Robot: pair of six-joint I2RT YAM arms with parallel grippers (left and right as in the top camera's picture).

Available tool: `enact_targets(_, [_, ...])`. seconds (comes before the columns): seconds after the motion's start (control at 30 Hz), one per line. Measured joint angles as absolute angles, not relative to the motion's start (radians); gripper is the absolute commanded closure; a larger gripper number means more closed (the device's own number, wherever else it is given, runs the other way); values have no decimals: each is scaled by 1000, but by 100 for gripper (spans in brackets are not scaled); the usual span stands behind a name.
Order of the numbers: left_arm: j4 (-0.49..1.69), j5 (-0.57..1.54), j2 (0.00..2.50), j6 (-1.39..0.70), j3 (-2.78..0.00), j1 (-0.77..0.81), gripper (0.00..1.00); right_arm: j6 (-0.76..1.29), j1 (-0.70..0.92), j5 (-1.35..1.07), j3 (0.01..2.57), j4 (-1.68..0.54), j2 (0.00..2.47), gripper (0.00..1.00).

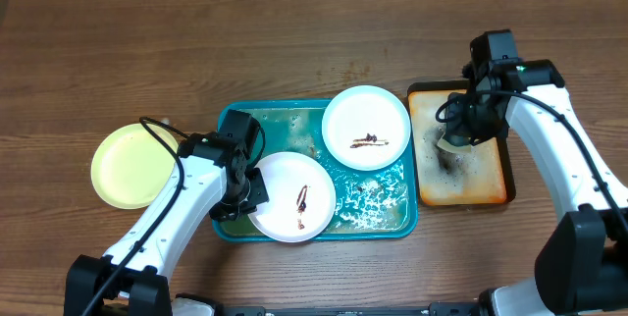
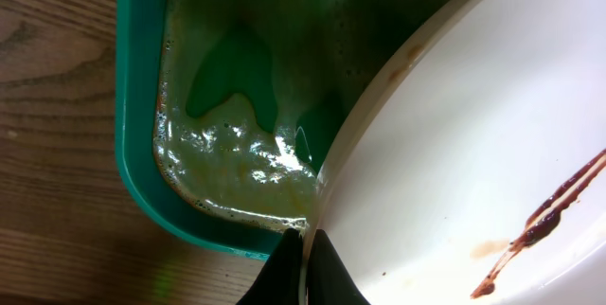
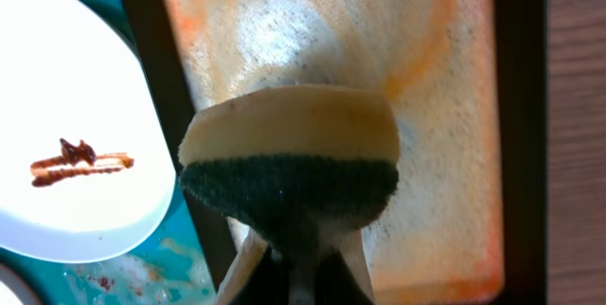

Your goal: Clean dirty plates on tray and stack at the side

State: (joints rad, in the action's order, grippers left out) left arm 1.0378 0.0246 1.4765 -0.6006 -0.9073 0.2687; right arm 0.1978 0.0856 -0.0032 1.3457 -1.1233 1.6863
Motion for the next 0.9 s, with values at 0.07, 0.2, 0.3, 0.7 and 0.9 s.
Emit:
enact_targets(0.07, [1037,25,1477,-601,-907,269,96,233,86,17,1346,-1138,1684,96])
enact_targets(0.2, [1034,25,1477,-601,-907,269,96,256,87,3,1346,-1145,1685,96])
enact_targets(0.3, [1021,25,1477,-601,-907,269,96,207,100,-96,1345,-1153,1684,96])
enact_targets(0.7, [1002,25,1477,-601,-907,273,96,109,480,-377,1344,-1035,1686,96])
enact_targets(0.9, [1001,25,1477,-601,-907,289,96,192,653,-399,1344,-912,1757,96])
